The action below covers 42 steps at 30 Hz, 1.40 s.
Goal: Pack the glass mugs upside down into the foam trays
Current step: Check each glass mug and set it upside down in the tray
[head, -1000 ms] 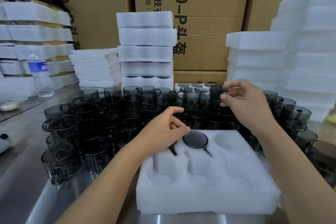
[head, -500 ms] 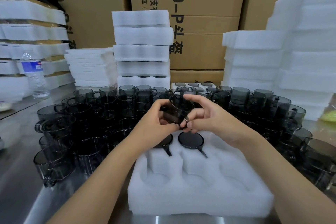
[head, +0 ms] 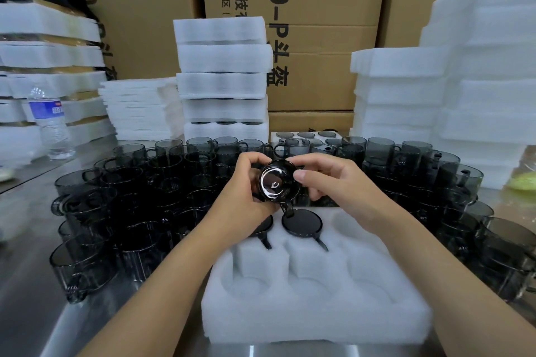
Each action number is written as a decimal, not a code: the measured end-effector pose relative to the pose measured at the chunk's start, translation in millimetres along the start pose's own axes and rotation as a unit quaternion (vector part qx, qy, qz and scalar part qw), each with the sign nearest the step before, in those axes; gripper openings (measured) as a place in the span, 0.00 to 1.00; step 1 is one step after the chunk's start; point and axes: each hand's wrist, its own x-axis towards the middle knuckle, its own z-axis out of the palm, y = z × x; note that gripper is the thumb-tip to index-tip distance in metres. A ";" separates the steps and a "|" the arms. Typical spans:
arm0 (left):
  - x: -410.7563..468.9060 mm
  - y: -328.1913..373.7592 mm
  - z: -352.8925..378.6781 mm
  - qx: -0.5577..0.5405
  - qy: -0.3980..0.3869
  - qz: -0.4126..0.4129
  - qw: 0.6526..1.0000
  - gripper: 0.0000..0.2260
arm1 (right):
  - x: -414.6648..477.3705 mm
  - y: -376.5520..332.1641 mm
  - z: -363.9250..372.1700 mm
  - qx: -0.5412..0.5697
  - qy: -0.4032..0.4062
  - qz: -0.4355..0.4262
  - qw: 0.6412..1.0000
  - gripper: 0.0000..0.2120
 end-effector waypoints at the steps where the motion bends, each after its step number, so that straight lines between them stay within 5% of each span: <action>1: 0.0 0.4 -0.2 0.000 -0.001 0.004 1.000 0.27 | 0.1 0.0 0.1 -0.004 -0.005 -0.002 1.000 0.09; 13: -2.3 5.6 -1.9 0.026 0.009 -0.022 0.999 0.26 | 1.5 2.8 6.2 -0.134 -0.006 -0.007 0.991 0.26; 22: -4.4 12.1 1.1 -0.008 0.005 -0.022 1.000 0.22 | 1.4 -1.4 -9.5 -0.158 0.070 0.017 0.985 0.20; 33: -3.5 9.2 -0.1 0.001 -0.021 -0.038 0.999 0.13 | -16.8 -16.9 -56.7 -0.226 -0.112 0.156 0.955 0.21; 42: -4.9 12.7 0.7 0.012 -0.023 -0.044 0.999 0.11 | -22.1 -16.7 -64.5 -0.274 -0.112 0.179 0.938 0.20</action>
